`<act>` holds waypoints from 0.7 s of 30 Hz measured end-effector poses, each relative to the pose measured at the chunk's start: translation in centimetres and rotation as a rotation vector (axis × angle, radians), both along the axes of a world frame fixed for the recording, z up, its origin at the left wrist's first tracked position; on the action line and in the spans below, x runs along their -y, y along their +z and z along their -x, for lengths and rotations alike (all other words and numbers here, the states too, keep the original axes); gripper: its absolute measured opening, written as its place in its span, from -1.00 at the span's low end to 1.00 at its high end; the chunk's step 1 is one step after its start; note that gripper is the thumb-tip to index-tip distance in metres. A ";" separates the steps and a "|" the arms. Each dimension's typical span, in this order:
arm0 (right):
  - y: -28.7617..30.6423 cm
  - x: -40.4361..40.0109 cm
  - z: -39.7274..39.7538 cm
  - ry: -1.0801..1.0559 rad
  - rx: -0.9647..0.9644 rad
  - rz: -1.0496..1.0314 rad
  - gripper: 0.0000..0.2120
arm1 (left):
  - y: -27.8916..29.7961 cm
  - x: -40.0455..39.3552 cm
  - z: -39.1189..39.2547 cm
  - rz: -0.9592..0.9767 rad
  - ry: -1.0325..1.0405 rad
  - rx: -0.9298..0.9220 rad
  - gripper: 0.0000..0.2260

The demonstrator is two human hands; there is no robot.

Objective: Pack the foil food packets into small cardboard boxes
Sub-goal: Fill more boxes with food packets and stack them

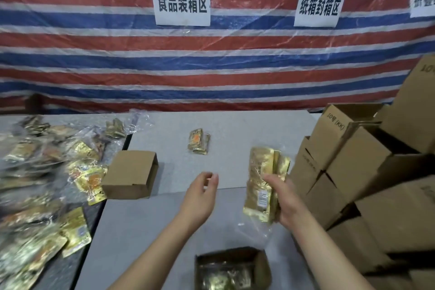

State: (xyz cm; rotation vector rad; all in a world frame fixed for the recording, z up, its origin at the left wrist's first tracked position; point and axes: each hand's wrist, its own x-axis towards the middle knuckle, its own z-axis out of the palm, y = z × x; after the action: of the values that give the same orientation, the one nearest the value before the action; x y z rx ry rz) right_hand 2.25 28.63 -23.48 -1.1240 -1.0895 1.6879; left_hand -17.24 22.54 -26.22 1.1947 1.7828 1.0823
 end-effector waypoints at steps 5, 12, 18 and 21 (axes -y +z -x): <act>-4.7 3.8 -0.6 0.274 0.579 -0.301 -0.54 | -10.6 7.2 2.1 0.353 -0.096 -0.181 -0.47; -9.8 6.6 1.2 0.988 1.050 -0.663 -0.58 | -15.8 10.0 1.1 0.402 -0.167 -0.131 -0.76; -10.9 6.5 2.8 1.242 1.323 -0.888 -0.53 | -15.7 9.7 1.6 0.390 -0.061 -0.122 -0.63; -11.1 6.4 3.7 1.305 1.410 -0.913 -0.68 | -16.1 9.8 1.4 0.363 -0.044 -0.098 -0.68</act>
State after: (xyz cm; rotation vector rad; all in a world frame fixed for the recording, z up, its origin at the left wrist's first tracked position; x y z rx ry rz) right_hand -1.46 22.25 -34.61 -0.8245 -3.5097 0.4623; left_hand -18.61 12.79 -42.28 1.0706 1.9174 0.6466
